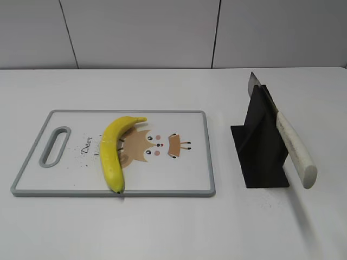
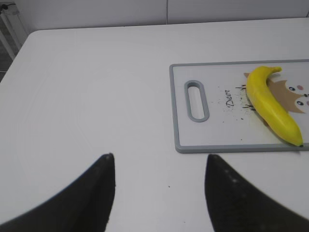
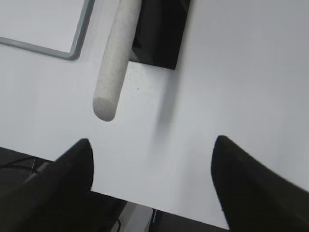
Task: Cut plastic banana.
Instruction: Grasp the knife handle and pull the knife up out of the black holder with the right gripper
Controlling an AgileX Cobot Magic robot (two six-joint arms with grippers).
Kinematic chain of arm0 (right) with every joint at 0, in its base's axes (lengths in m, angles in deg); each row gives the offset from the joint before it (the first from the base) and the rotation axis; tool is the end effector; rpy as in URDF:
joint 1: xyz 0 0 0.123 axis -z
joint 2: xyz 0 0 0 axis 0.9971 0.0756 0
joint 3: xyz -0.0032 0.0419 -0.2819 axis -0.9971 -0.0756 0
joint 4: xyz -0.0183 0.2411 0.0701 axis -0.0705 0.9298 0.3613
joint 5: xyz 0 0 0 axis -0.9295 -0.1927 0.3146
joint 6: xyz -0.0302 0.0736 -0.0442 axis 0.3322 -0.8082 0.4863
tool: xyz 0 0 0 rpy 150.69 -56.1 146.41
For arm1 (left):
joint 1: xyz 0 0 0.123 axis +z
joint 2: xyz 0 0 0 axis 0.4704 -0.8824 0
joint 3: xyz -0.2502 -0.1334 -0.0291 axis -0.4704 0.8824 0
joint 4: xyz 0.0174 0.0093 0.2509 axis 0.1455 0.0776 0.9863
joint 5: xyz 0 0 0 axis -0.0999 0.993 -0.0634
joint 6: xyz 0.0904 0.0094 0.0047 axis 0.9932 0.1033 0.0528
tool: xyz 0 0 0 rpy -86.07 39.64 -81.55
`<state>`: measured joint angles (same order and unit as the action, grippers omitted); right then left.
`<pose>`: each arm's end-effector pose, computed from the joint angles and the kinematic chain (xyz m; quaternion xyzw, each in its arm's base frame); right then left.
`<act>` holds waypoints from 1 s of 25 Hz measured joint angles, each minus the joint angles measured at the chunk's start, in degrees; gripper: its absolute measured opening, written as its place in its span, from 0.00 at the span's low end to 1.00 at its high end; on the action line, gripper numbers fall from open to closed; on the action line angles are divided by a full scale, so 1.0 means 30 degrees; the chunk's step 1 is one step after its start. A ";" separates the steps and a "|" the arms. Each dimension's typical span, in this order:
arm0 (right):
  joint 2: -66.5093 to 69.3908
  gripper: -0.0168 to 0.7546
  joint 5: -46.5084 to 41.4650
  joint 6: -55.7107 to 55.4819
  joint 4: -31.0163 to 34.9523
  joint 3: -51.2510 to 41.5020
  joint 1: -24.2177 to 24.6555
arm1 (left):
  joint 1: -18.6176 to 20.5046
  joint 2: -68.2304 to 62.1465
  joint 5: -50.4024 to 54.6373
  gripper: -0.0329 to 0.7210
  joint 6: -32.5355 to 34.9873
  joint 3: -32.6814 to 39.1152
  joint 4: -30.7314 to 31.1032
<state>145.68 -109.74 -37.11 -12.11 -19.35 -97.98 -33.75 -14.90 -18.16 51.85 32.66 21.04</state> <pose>0.1631 0.0459 0.2940 -0.1002 0.9648 0.0829 0.2286 -0.0023 -0.0019 0.2810 0.0812 0.8491 -0.0158 0.5218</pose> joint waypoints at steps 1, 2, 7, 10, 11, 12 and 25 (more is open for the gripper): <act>0.0747 0.79 -0.0202 0.0000 0.0000 0.0470 -0.0003 | 0.0000 0.0000 0.0000 0.79 0.0108 0.0000 -0.0044; 0.1367 0.79 -0.0333 -0.0016 0.0018 0.0933 -0.0003 | 0.0000 0.0000 0.0000 0.79 0.0227 0.0000 -0.0148; 0.4420 0.79 -0.0751 -0.0016 0.0842 0.2822 -0.0003 | 0.0000 0.0000 0.0000 0.79 0.0792 0.0000 -0.0620; 0.5805 0.79 -0.0792 -0.0108 0.1196 0.3693 -0.0253 | 0.0000 0.0000 0.0000 0.79 0.0848 0.0000 -0.0616; 0.6235 0.79 -0.0792 -0.0242 0.1176 0.3856 -0.0467 | 0.0000 0.0000 0.0000 0.79 0.0866 0.0000 -0.0622; 0.6581 0.79 -0.0776 -0.0397 0.1044 0.4024 -0.0703 | 0.0000 0.0000 0.0000 0.79 0.0866 0.0000 -0.0638; 1.1421 0.78 0.0511 -0.3865 -0.1067 0.4736 -0.2769 | 0.0000 0.0000 0.0000 0.79 0.0880 0.0000 -0.0638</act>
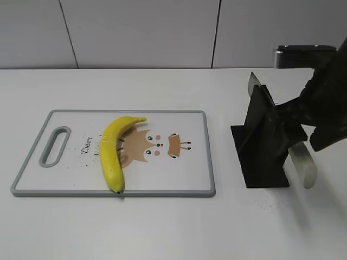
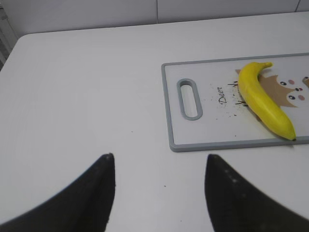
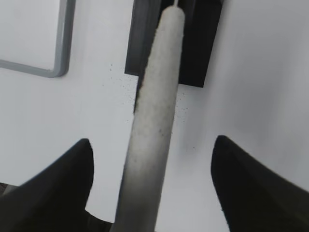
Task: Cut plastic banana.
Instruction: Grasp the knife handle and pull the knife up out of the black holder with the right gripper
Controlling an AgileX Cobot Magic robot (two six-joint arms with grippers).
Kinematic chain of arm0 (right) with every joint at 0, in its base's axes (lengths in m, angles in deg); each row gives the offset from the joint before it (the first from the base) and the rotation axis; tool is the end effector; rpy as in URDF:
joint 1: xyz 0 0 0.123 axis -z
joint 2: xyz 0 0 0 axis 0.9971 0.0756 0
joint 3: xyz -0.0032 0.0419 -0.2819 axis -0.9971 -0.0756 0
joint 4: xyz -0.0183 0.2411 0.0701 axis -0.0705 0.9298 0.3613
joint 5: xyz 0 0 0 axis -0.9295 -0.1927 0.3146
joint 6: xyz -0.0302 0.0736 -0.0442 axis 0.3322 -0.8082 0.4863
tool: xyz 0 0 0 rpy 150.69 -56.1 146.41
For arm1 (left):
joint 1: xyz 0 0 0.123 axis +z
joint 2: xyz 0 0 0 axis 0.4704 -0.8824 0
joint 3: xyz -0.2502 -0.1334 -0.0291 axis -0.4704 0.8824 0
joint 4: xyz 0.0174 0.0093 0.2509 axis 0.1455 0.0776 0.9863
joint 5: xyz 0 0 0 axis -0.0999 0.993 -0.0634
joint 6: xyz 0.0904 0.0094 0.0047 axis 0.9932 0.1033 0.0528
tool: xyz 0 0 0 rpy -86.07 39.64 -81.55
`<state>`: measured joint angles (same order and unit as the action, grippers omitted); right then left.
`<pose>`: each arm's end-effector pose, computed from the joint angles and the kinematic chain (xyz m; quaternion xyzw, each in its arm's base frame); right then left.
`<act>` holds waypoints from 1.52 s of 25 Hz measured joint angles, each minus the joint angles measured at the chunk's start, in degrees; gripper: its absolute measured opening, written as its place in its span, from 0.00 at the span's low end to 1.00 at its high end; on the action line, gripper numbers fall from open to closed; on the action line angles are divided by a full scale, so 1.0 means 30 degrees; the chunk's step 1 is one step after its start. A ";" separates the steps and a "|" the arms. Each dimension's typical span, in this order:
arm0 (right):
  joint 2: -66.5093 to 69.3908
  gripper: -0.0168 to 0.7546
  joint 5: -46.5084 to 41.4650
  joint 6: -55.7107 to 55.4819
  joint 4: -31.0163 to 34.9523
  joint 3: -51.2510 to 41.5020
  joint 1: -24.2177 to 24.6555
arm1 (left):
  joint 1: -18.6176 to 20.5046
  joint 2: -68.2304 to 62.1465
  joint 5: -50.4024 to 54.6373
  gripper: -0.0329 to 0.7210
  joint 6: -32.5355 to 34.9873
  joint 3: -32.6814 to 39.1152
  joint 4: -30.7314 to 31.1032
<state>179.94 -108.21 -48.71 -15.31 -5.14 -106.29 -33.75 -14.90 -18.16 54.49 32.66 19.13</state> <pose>0.2696 0.1076 0.2239 -0.0780 0.9935 0.0517 0.0649 -0.0026 -0.0045 0.2811 0.1011 0.8466 -0.0204 0.5221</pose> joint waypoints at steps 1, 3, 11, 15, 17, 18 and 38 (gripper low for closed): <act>0.0244 0.76 0.0080 -0.0049 0.0000 0.0000 0.0000 | 0.0000 0.0000 0.0000 0.79 0.0000 0.0000 0.0000; 0.0777 0.72 0.0137 -0.0092 0.0000 0.0000 0.0000 | 0.0000 0.0000 0.0000 0.79 0.0000 0.0000 0.0000; 0.1130 0.26 -0.0300 -0.0468 0.0466 0.0232 0.0019 | 0.0000 0.0000 0.0000 0.79 0.0000 0.0000 0.0000; 0.1130 0.26 -0.1462 -0.0574 0.0399 0.0816 0.0020 | 0.0000 0.0000 0.0000 0.79 0.0000 0.0000 -0.0019; 0.1130 0.26 -0.2190 -0.0574 0.0421 0.1183 0.0020 | 0.0000 0.0000 0.0000 0.79 0.0000 0.0000 -0.0019; 0.1130 0.26 -0.2590 -0.0574 0.0421 0.1367 0.0020 | 0.0000 0.0000 0.0000 0.79 0.0000 0.0000 -0.0019; -0.0171 0.26 -0.4464 0.4900 0.1671 0.7456 -0.0001 | 0.0000 0.0000 0.0000 0.79 0.0000 0.0000 -0.0056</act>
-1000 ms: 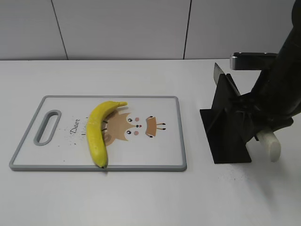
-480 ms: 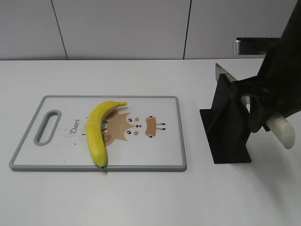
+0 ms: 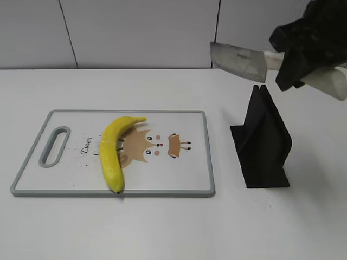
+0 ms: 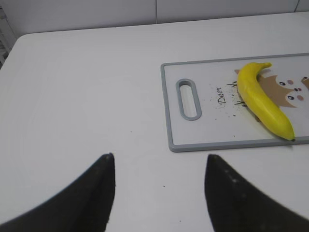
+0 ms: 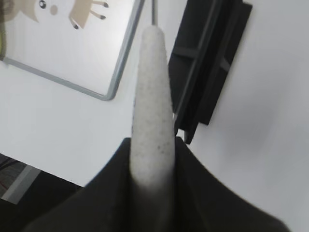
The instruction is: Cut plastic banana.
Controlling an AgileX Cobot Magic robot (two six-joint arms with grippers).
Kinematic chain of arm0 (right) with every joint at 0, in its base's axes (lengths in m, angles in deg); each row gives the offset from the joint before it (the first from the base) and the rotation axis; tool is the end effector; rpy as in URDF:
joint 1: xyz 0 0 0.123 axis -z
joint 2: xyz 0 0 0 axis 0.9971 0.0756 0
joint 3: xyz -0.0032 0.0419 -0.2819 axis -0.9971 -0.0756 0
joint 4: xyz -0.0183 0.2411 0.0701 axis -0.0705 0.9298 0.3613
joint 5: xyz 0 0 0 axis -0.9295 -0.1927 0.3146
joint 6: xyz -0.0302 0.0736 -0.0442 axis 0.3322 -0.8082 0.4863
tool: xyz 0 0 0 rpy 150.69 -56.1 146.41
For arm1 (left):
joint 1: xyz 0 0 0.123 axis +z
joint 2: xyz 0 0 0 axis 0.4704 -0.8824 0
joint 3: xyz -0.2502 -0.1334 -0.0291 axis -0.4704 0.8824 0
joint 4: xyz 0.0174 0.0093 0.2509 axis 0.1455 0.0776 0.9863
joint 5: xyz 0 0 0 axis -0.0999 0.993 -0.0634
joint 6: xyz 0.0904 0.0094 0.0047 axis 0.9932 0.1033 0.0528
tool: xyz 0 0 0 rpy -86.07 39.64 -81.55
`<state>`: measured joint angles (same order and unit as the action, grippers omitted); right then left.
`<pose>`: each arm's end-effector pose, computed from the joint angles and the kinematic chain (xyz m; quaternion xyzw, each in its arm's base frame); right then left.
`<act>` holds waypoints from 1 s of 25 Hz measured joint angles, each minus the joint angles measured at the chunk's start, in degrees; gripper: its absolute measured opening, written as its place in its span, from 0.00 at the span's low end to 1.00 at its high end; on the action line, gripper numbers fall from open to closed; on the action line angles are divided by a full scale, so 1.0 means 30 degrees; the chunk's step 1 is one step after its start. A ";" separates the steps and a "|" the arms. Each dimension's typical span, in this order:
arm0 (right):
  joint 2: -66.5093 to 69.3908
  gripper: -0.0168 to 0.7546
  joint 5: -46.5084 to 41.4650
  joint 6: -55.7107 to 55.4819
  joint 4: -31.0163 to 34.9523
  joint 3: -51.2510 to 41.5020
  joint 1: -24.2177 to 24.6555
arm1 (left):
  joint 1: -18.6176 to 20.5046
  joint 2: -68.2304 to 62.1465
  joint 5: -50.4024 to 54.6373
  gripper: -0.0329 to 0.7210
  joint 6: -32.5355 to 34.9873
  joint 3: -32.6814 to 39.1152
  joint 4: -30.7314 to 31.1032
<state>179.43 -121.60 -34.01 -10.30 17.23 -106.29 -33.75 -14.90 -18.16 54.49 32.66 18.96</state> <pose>0.2940 0.1254 0.3271 -0.2034 0.9630 0.1005 0.1457 -0.0026 -0.0048 0.2811 0.1012 0.8466 -0.0219 0.5221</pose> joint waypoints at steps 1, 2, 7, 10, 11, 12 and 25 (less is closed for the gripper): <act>0.0000 0.26 0.0333 0.1199 0.0367 0.0197 0.0000 | 0.0000 0.0000 0.0000 0.79 0.0000 0.0000 0.0000; 0.0000 0.26 0.0781 0.2854 0.0875 0.0323 0.0000 | 0.0000 0.0000 0.0000 0.79 0.0000 0.0000 0.0000; 0.0140 0.26 0.2612 1.1893 0.3732 0.0385 0.0000 | 0.0000 -0.0770 -0.0288 0.79 0.0599 -0.0098 -0.0124; 0.0697 0.26 0.3225 1.6041 0.5040 0.0494 0.0000 | 0.0000 -0.2043 -0.1332 0.79 0.1844 -0.0465 -0.0250; 0.0923 0.26 0.3245 1.7003 0.5294 0.0485 0.0000 | 0.0000 -0.2499 -0.1890 0.79 0.2239 -0.0629 -0.0268; 0.1216 0.26 0.3266 1.7610 0.5493 0.0499 0.0000 | 0.0000 -0.3141 -0.2325 0.79 0.2586 -0.0766 -0.0328; 0.5348 0.26 0.3323 2.1046 0.5921 0.1716 -0.1288 | 0.0000 -1.5300 -0.4778 0.79 1.4046 -0.5005 -0.4374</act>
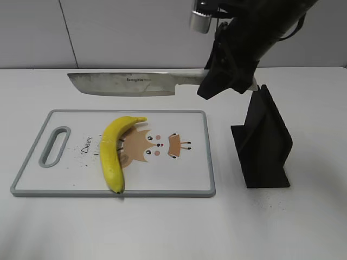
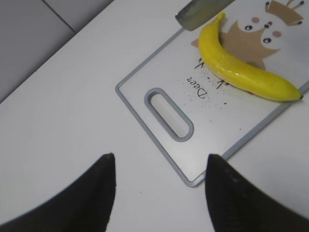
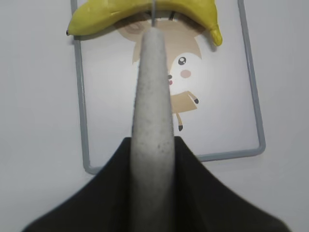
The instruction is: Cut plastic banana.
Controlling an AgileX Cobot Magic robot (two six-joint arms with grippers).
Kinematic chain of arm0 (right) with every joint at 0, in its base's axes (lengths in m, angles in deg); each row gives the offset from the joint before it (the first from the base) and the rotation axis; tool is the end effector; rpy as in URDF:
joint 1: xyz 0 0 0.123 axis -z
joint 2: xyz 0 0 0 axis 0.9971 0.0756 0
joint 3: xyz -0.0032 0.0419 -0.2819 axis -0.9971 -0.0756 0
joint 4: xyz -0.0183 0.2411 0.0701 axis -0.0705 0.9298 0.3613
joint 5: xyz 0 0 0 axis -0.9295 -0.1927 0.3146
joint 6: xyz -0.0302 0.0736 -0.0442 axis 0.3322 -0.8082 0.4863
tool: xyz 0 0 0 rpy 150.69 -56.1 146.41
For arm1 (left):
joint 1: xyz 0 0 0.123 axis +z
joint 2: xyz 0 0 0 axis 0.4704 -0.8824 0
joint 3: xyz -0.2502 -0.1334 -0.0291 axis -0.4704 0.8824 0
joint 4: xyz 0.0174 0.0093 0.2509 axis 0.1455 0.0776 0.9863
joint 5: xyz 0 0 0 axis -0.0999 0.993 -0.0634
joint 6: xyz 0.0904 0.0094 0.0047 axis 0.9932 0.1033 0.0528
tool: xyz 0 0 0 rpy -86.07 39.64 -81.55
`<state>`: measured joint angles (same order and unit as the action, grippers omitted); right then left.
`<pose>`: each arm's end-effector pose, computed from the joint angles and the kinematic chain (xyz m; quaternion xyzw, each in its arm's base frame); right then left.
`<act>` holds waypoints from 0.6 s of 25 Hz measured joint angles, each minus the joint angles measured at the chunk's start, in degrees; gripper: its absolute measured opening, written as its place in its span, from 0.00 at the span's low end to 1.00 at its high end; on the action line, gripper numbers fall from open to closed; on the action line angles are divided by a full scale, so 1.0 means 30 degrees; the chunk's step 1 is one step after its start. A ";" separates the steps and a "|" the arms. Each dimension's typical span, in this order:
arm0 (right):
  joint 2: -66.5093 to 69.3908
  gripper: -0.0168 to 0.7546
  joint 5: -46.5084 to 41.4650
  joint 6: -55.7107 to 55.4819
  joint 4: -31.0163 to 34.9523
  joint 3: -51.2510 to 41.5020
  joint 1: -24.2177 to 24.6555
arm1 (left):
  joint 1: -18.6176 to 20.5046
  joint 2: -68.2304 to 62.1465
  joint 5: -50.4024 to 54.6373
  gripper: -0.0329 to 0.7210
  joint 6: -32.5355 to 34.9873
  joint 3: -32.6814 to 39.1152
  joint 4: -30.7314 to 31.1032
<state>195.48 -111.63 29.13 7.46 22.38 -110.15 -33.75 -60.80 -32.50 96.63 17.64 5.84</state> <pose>0.3432 0.1952 0.2643 -0.6336 0.7283 0.1461 0.2164 0.1491 -0.0337 0.3272 0.3781 0.8287 0.0210 0.4121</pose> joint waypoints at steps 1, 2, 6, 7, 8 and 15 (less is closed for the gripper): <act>0.0357 0.26 0.0000 0.0000 0.0041 0.0248 -0.0109 | 0.0000 -0.1156 0.0101 0.79 0.0781 -0.0634 -0.0075; 0.0721 0.26 0.0000 0.0013 0.0042 0.0547 -0.0212 | 0.0000 -0.2307 0.0296 0.79 0.1466 -0.1207 -0.0179; 0.1884 0.26 0.0000 0.0013 0.0086 0.1677 -0.0785 | -0.0125 -0.6618 0.1571 0.79 0.5180 -0.3982 -0.1333; 0.2064 0.26 0.0000 0.0013 0.0106 0.1968 -0.0964 | -0.0281 -0.7623 0.1756 0.79 0.6017 -0.4746 -0.1736; 0.2279 0.26 0.0000 0.0013 0.0127 0.2189 -0.1181 | -0.0484 -0.8432 0.1852 0.79 0.6763 -0.5506 -0.2126; 0.2907 0.26 0.0087 0.0048 0.0446 0.2772 -0.1780 | -0.2380 -1.3257 0.2957 0.79 0.9249 -0.9494 -0.2673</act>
<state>204.20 -111.37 29.28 8.80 30.70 -115.49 -40.89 -100.57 -23.63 124.37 -10.84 -2.18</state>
